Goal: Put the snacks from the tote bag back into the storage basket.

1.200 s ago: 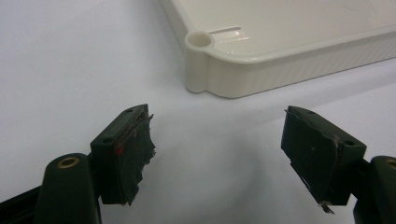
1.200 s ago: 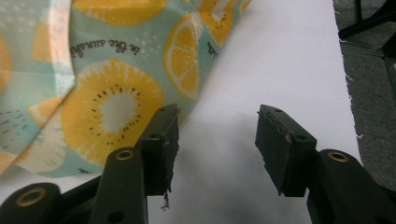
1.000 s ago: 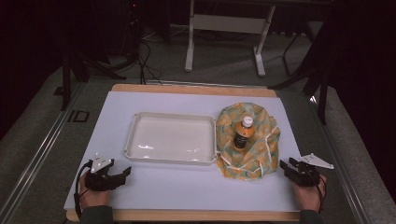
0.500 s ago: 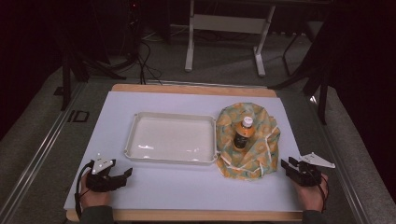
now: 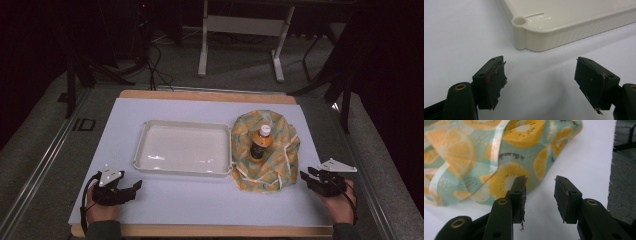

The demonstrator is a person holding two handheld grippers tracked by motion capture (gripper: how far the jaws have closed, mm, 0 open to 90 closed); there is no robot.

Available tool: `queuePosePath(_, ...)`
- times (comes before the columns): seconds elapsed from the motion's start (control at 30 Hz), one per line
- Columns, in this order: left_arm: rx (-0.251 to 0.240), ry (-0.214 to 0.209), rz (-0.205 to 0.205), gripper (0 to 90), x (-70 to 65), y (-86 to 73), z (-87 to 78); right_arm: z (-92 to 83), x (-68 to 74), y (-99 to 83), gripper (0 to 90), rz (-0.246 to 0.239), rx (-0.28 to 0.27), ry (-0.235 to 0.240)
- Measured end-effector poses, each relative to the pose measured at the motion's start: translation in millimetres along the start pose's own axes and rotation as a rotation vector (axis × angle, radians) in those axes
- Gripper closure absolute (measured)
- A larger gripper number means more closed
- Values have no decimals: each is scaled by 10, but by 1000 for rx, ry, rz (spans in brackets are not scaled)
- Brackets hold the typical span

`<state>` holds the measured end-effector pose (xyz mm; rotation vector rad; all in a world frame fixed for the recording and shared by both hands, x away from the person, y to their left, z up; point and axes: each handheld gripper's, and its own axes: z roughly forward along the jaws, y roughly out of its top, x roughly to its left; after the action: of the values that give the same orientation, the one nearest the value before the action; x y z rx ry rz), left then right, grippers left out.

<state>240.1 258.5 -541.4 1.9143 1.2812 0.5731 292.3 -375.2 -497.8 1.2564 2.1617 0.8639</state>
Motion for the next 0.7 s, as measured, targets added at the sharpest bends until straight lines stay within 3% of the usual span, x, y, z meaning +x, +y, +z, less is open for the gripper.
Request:
queuePosePath(0.37, 0, -5, -2, 247, 2, 1, 1, 6, 45, 177, 614, -88, 58, 45)
queuePosePath(0.7, 2, -17, 6, 247, -1, 2, 2, -40, 78, 415, 640, -208, 116, 84)
